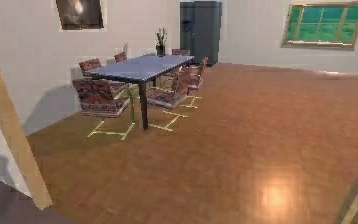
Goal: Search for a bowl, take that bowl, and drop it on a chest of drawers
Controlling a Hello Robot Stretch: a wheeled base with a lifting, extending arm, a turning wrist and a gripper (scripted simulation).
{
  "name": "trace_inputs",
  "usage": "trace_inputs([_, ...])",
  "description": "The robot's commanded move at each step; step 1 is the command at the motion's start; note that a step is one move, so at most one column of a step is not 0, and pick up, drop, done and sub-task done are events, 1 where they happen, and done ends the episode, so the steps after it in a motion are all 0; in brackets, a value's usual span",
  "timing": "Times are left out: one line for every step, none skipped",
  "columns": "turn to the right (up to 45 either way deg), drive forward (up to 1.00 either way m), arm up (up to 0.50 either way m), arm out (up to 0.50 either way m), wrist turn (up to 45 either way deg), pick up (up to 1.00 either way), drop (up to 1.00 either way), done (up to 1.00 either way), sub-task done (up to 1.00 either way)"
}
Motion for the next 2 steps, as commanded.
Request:
trace_inputs([0.0, 0.90, 0.00, 0.00, 0.0, 0.00, 0.00, 0.00, 0.00])
trace_inputs([33.0, 0.00, 0.00, 0.00, 0.0, 0.00, 0.00, 0.00, 0.00])
